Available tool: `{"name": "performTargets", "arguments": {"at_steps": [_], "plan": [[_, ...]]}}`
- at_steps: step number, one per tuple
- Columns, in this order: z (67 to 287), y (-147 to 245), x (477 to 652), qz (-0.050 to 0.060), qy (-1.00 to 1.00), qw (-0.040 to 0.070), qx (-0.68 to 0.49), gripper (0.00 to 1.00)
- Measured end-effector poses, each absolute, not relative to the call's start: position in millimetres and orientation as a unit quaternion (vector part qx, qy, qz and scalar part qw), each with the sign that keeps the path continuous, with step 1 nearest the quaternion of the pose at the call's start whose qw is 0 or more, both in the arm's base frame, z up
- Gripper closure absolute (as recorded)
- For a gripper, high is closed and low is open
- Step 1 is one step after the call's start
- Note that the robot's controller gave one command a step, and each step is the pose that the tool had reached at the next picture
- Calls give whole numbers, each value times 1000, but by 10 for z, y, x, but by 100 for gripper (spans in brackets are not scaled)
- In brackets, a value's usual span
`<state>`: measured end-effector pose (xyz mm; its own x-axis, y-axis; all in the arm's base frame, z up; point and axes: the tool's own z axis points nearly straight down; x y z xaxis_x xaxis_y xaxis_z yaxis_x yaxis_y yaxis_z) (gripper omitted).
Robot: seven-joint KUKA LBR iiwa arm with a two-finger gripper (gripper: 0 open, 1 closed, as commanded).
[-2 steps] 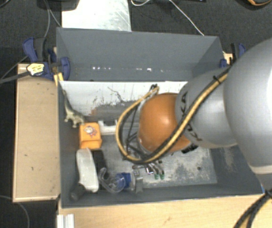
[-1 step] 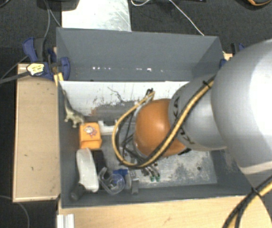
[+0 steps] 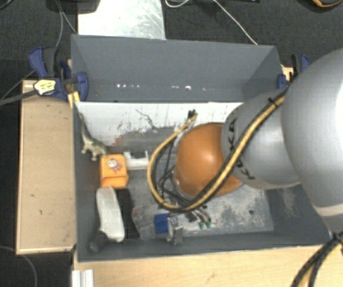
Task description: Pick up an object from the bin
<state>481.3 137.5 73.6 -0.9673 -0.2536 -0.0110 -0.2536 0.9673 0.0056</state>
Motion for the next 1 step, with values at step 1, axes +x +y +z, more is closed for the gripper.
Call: {"name": "performTargets", "arguments": {"at_steps": [1], "plan": [[710, 1988, 4875, 4, 997, 13, -76, 100]]}}
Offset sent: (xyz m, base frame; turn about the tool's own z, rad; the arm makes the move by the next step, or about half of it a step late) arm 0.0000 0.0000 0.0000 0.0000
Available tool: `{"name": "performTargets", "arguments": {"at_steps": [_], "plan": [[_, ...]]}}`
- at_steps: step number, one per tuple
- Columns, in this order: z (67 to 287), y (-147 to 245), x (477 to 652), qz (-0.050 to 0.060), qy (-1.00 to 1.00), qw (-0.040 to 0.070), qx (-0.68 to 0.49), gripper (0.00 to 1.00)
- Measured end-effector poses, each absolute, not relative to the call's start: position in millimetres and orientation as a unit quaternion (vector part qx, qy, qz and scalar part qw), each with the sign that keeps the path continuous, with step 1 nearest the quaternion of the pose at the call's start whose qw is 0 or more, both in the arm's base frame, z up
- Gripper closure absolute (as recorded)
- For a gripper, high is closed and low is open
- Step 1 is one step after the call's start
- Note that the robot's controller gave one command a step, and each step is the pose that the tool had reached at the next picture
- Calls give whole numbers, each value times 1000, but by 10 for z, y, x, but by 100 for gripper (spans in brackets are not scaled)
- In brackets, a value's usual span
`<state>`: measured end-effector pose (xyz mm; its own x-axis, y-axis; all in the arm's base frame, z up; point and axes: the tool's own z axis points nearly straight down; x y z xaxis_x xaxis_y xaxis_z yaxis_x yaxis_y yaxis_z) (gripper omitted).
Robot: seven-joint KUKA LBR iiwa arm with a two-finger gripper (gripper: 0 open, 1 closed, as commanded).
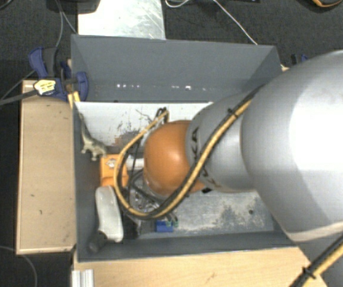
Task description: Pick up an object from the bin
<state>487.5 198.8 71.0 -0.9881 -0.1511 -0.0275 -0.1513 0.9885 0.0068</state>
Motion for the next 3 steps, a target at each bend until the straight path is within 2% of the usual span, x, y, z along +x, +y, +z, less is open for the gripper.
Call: {"name": "performTargets", "arguments": {"at_steps": [1, 2, 3], "plan": [[717, 1981, 4883, 4, 997, 14, -75, 100], [701, 2323, 5199, -2, 995, 9, -100, 100], [724, 2243, 5301, 1, 986, 14, -167, 100]]}}
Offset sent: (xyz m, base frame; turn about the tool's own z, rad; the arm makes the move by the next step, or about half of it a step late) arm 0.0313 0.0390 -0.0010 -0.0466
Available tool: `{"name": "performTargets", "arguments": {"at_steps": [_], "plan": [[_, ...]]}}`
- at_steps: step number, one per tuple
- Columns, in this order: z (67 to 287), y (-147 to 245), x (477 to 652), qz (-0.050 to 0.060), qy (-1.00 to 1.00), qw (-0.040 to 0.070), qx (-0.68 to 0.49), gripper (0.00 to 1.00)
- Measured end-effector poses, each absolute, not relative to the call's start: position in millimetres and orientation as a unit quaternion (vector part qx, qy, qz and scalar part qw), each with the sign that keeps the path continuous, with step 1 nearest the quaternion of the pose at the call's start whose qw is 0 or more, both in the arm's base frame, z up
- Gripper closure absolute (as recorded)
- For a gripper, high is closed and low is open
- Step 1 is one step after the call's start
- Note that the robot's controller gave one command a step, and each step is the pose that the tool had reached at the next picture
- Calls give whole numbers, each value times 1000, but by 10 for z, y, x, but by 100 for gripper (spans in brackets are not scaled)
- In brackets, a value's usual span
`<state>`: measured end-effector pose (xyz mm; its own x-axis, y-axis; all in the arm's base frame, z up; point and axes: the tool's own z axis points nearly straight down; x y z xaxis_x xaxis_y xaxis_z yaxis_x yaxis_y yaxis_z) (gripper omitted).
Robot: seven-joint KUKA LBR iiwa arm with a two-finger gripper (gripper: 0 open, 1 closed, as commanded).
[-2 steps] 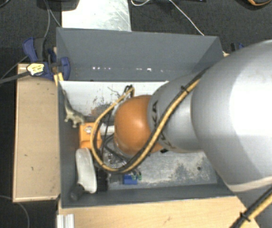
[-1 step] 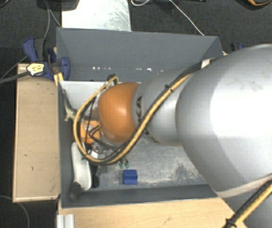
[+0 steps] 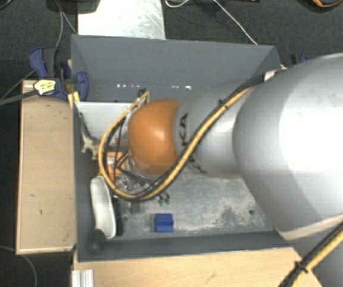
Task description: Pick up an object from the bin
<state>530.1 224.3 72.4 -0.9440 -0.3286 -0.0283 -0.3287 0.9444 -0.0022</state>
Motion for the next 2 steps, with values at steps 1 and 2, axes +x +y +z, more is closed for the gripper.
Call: {"name": "performTargets", "arguments": {"at_steps": [1, 2], "plan": [[1069, 2257, 5368, -2, 993, 11, -121, 100], [1389, 2383, 5652, -1, 980, 14, -200, 100]]}}
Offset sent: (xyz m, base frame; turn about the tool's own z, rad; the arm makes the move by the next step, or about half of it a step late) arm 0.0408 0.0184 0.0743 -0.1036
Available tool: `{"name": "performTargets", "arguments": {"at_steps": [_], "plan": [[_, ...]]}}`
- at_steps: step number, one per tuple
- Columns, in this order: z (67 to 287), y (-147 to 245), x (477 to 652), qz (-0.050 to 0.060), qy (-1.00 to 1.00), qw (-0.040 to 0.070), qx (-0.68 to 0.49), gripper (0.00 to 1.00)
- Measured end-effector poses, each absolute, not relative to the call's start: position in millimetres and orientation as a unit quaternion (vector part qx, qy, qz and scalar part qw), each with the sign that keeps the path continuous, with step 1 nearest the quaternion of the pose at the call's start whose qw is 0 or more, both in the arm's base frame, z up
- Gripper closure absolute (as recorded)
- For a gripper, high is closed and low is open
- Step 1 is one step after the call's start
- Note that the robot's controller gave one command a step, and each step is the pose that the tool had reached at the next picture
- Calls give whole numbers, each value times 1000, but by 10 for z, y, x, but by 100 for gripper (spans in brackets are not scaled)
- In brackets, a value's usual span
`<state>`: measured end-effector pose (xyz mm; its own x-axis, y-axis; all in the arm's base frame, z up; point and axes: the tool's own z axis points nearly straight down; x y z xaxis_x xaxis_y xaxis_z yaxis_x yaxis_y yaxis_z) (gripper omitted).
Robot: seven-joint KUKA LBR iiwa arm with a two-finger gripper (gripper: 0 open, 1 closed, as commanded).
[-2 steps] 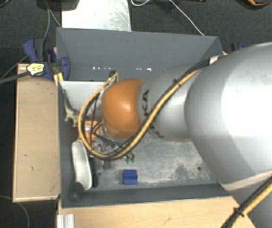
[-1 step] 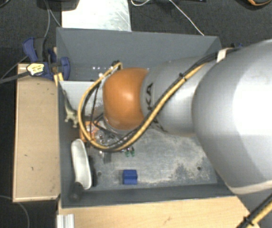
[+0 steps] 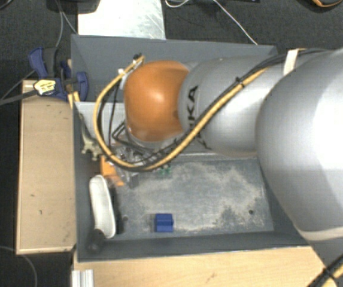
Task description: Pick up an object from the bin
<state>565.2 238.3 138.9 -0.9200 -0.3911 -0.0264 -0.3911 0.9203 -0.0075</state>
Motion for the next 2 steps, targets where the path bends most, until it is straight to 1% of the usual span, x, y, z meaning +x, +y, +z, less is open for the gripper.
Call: {"name": "performTargets", "arguments": {"at_steps": [1, 2], "plan": [[1997, 2435, 5751, -1, 987, 16, -162, 100], [2113, 2269, 5458, -2, 971, 13, -241, 100]]}}
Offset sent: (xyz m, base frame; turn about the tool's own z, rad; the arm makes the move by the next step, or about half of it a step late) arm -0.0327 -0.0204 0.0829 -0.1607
